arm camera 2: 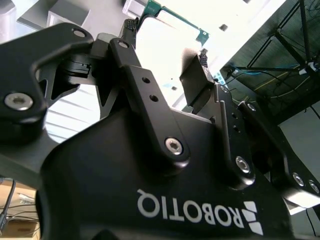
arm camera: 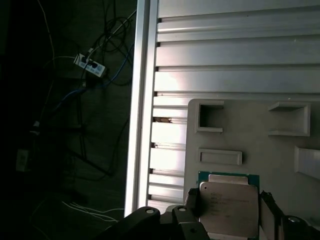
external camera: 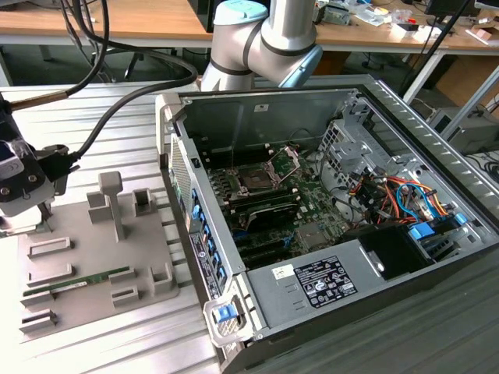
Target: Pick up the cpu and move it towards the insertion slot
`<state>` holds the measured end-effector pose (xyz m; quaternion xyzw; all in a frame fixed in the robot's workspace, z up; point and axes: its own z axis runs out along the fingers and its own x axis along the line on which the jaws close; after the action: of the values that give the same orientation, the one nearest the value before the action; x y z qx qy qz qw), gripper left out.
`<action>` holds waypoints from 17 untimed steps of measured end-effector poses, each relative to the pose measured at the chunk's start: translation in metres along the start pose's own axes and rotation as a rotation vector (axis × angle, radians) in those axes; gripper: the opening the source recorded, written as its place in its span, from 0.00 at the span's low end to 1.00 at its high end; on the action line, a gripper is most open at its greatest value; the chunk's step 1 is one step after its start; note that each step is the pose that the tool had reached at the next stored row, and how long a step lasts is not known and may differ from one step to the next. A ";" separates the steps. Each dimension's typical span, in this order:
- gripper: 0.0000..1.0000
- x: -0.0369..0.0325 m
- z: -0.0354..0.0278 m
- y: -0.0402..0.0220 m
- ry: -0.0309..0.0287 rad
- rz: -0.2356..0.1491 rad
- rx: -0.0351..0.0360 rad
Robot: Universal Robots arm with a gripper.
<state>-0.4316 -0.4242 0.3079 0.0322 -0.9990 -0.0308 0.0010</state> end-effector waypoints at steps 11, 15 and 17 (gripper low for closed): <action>0.55 -0.0001 -0.0042 0.0002 0.0000 0.000 0.0001; 0.55 0.0000 -0.0056 0.0003 0.0000 0.000 0.0000; 0.55 0.0000 -0.0068 0.0004 0.0000 0.000 0.0000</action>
<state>-0.4316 -0.4242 0.3148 0.0322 -0.9990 -0.0308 0.0010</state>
